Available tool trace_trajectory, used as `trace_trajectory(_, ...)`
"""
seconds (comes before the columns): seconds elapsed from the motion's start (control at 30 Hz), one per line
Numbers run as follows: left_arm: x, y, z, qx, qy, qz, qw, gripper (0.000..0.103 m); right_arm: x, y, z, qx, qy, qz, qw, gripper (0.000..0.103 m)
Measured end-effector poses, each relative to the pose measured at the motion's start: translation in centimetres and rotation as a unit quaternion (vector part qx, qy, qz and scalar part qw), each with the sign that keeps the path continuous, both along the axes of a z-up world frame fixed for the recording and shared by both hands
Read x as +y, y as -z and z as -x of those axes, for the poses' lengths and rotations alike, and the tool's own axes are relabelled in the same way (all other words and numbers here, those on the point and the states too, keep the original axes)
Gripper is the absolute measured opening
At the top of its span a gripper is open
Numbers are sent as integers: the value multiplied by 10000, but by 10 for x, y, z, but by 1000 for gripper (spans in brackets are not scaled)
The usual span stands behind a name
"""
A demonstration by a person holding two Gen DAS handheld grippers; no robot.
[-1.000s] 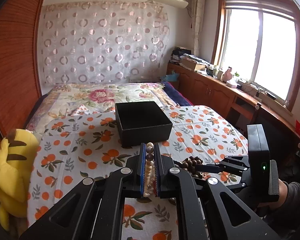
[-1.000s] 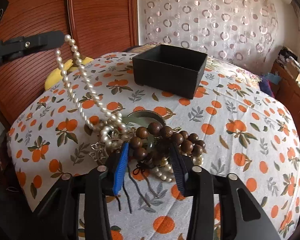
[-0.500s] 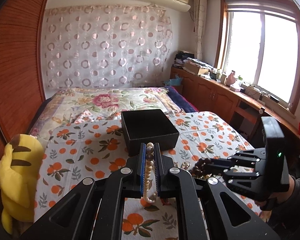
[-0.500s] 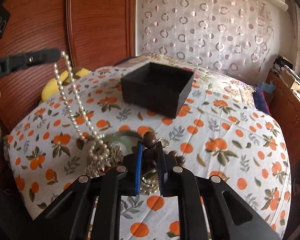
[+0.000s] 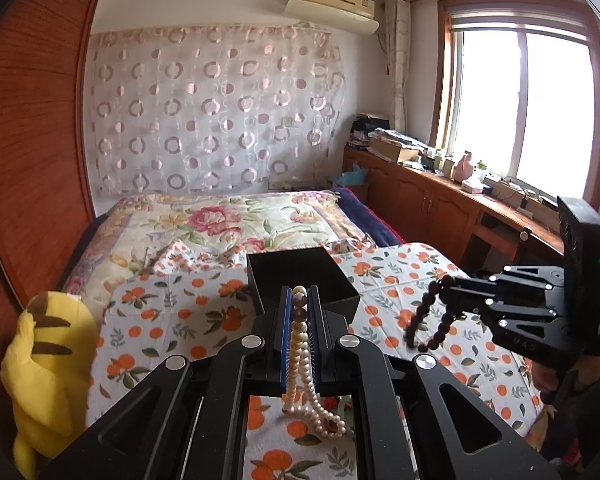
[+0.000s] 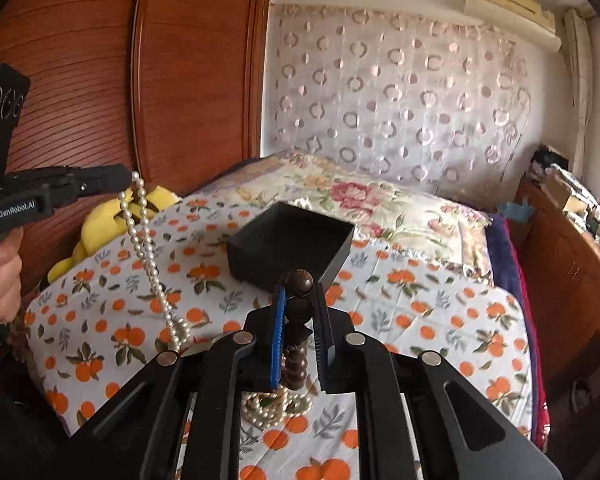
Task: Organize jewelry
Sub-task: 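Lift the pearl necklace with the left tool and carry it into the black box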
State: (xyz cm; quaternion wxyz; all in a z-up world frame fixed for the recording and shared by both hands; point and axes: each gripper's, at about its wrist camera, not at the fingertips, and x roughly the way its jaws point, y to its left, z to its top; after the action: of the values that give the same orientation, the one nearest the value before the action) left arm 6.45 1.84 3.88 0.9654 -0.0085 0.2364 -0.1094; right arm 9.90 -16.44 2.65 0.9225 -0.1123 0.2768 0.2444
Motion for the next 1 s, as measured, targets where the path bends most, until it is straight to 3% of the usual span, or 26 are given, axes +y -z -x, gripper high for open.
trace_trajectory(0.53,-7,-49,-28,-378,38,-115,9992,7,-3,-20,-19,-183,20,38,9998,15)
trace_trajectory(1.0,-16,-79,-86,-487,28,-340,9982,7,16,-26,-69,-287,-248,84,9992,15)
